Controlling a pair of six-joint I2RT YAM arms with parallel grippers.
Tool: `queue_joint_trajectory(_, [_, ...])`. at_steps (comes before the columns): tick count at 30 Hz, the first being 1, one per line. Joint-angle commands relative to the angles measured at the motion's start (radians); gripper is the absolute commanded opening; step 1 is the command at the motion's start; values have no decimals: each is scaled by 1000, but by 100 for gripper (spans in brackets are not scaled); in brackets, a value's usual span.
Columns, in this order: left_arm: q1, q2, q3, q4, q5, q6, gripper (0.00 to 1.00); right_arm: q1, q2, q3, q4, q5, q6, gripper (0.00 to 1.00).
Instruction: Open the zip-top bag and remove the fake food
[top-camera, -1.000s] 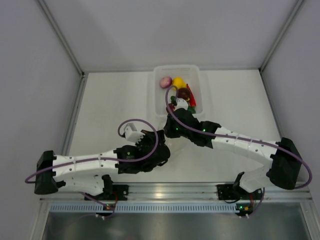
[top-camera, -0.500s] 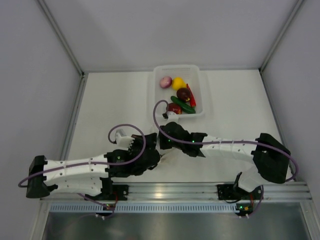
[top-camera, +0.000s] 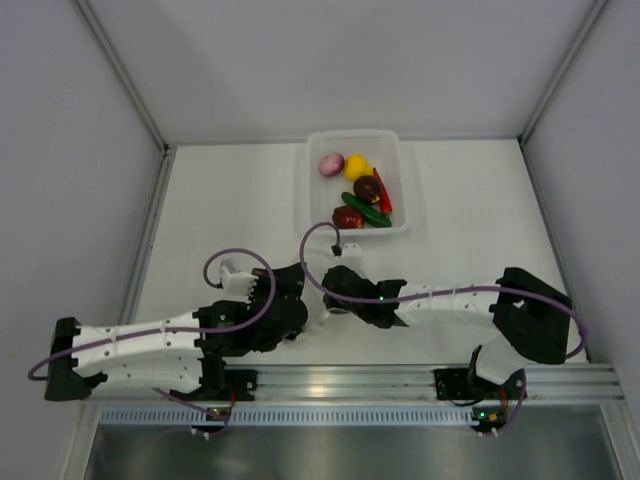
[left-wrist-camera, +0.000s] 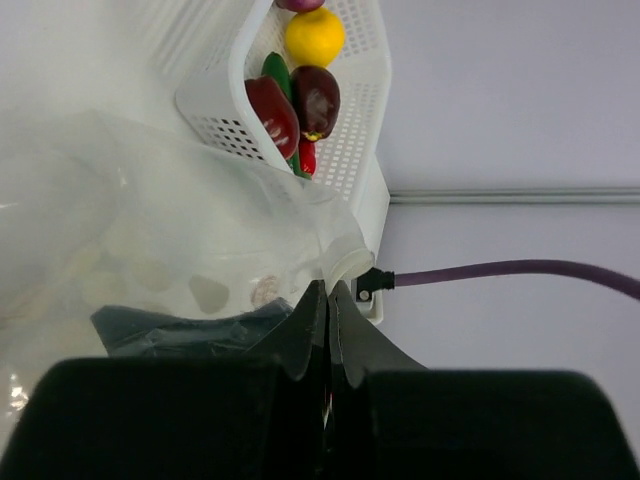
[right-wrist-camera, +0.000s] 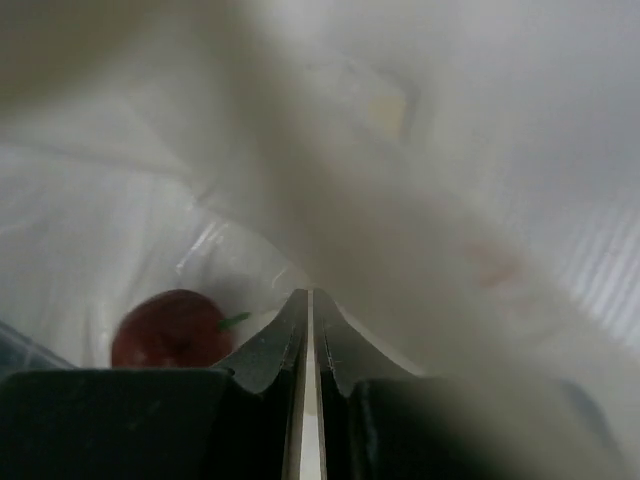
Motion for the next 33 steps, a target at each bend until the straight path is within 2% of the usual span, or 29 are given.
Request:
queue_joint_trajectory(1, [-2,-33,4,17,-54,36,0,-8,-87,-23,-134,99,-56,6])
queue_joint_trajectory(10, [-4,-13,65,15,-28,161,0,-125,-214,53,-601,386,-151,6])
queue_joint_trajectory(13, [-2,33,119,14,-14,272,0,-136,-214,124,-688,368,-206,6])
queue_joint_trajectory(15, [-1,85,176,14,3,371,0,-137,-214,148,-715,264,-253,8])
queue_joint_trajectory(16, [-1,100,191,14,9,398,0,-137,-211,152,-709,151,-294,9])
queue_joint_trajectory(19, [-1,136,187,15,32,418,0,-132,-223,126,-630,-9,-310,11])
queue_joint_trajectory(23, [-1,153,133,15,56,355,0,-108,-248,69,-532,-68,-267,14])
queue_joint_trajectory(27, [-1,151,95,15,70,321,0,-83,-262,-2,-357,-114,-198,19])
queue_joint_trajectory(28, [-2,148,84,14,72,317,0,-77,-256,-6,-338,-124,-190,26])
queue_joint_trajectory(33, [-2,145,76,14,67,327,0,-42,-207,21,-306,-155,-175,41])
